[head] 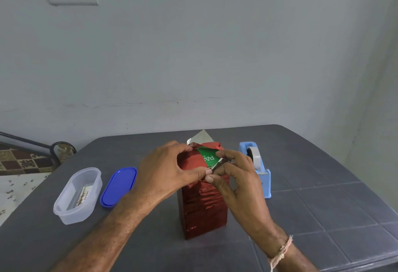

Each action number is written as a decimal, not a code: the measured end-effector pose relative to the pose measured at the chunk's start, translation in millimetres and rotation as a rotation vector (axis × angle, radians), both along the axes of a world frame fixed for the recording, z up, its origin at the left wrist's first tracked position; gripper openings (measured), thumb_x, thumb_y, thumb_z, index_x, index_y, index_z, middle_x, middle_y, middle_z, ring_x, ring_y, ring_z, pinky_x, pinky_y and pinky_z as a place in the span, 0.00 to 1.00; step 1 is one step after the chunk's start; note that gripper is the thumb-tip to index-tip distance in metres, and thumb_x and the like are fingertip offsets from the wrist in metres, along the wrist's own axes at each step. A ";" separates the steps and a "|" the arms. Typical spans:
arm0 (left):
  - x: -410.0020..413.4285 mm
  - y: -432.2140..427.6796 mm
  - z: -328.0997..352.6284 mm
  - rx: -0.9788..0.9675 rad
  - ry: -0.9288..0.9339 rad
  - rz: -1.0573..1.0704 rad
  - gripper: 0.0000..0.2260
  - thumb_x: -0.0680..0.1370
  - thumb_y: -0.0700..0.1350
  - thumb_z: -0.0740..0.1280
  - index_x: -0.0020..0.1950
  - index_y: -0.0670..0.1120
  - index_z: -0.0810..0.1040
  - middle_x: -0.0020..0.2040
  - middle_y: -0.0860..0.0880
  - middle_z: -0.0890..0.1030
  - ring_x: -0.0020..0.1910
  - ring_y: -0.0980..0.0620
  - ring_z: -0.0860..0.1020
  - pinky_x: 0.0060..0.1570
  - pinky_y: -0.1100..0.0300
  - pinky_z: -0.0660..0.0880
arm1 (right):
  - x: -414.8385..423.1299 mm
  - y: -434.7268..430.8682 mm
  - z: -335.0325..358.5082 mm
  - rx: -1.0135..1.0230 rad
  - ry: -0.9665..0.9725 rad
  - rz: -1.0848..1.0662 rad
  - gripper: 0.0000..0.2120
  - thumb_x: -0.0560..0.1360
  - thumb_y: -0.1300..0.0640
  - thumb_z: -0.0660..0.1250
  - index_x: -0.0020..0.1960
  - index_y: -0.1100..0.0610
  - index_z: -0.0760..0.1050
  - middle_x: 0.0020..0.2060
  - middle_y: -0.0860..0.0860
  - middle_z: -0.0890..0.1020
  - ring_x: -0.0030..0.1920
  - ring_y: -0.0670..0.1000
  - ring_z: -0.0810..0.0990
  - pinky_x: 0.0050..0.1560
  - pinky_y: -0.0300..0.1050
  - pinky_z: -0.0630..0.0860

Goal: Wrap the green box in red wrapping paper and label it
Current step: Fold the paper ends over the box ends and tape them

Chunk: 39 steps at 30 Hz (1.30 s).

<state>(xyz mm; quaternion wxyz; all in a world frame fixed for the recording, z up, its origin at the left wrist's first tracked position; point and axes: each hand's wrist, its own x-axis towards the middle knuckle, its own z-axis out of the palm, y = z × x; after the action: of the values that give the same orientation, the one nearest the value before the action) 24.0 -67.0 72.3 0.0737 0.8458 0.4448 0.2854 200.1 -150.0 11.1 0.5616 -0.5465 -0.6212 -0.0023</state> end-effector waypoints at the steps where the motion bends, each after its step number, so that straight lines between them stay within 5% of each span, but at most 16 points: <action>1: 0.1 -0.2 -0.2 0.004 0.014 0.007 0.49 0.55 0.84 0.57 0.68 0.58 0.78 0.55 0.62 0.78 0.51 0.61 0.76 0.47 0.63 0.74 | -0.1 -1.7 0.4 -0.004 0.017 0.010 0.08 0.73 0.44 0.74 0.42 0.48 0.83 0.62 0.40 0.77 0.66 0.44 0.74 0.60 0.27 0.68; 8: 2.2 -1.7 2.4 0.032 0.068 0.056 0.47 0.55 0.84 0.56 0.66 0.59 0.78 0.54 0.61 0.80 0.50 0.60 0.78 0.48 0.59 0.77 | 4.7 -7.6 7.0 0.066 0.032 0.006 0.06 0.74 0.45 0.75 0.42 0.46 0.82 0.60 0.41 0.79 0.64 0.46 0.78 0.58 0.38 0.76; 13: 2.2 -3.8 1.5 0.029 0.075 0.068 0.45 0.57 0.84 0.60 0.65 0.59 0.78 0.55 0.62 0.80 0.50 0.61 0.78 0.46 0.61 0.75 | 13.1 -10.4 10.9 0.092 0.236 0.032 0.06 0.76 0.50 0.74 0.50 0.51 0.81 0.52 0.44 0.83 0.57 0.49 0.82 0.49 0.37 0.78; 16: 2.6 -4.2 1.0 0.018 0.060 0.065 0.42 0.59 0.82 0.65 0.65 0.59 0.78 0.55 0.62 0.80 0.49 0.61 0.77 0.46 0.61 0.75 | 36.0 -0.8 1.1 -0.040 0.411 -0.094 0.06 0.76 0.49 0.74 0.51 0.49 0.81 0.50 0.43 0.84 0.52 0.44 0.82 0.45 0.33 0.74; 22: 3.3 -3.0 -1.5 0.019 0.034 0.069 0.45 0.55 0.83 0.56 0.63 0.59 0.79 0.52 0.62 0.80 0.49 0.59 0.78 0.46 0.58 0.77 | 120.5 37.4 -43.0 -0.556 0.355 -0.456 0.24 0.74 0.38 0.71 0.60 0.55 0.81 0.60 0.53 0.80 0.58 0.54 0.80 0.60 0.54 0.79; 27: 2.0 -2.6 -1.3 0.019 0.029 0.065 0.46 0.54 0.83 0.56 0.63 0.59 0.79 0.51 0.61 0.79 0.47 0.58 0.77 0.43 0.59 0.75 | 147.7 41.9 -34.8 -0.747 0.576 -0.303 0.13 0.79 0.49 0.72 0.48 0.59 0.80 0.56 0.59 0.82 0.50 0.55 0.81 0.48 0.49 0.83; 30: 0.4 -1.6 -2.5 0.009 0.014 0.057 0.44 0.56 0.83 0.60 0.62 0.58 0.80 0.51 0.61 0.80 0.48 0.57 0.79 0.46 0.56 0.78 | 151.9 48.6 -24.3 -0.809 0.610 -0.271 0.12 0.78 0.53 0.74 0.52 0.62 0.79 0.57 0.61 0.81 0.53 0.58 0.83 0.50 0.52 0.85; 36: -0.1 -3.0 -3.3 0.000 -0.014 0.040 0.44 0.57 0.83 0.61 0.63 0.58 0.79 0.53 0.61 0.80 0.49 0.58 0.79 0.46 0.56 0.79 | 148.6 53.7 -10.5 -0.859 0.738 -0.255 0.19 0.76 0.60 0.75 0.60 0.70 0.75 0.60 0.63 0.78 0.53 0.64 0.84 0.37 0.55 0.85; 39: 0.0 -5.4 -1.6 -0.001 -0.012 0.034 0.40 0.60 0.79 0.67 0.64 0.57 0.79 0.53 0.61 0.80 0.49 0.58 0.79 0.45 0.57 0.77 | 146.4 55.2 -12.5 -0.847 0.777 -0.260 0.19 0.76 0.60 0.75 0.61 0.70 0.75 0.61 0.64 0.78 0.51 0.66 0.84 0.40 0.61 0.85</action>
<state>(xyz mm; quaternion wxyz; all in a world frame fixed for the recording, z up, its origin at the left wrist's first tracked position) 23.9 -72.5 70.6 0.0719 0.8363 0.4588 0.2913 346.5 -94.9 -1.3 0.4759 -0.7557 -0.2447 0.3775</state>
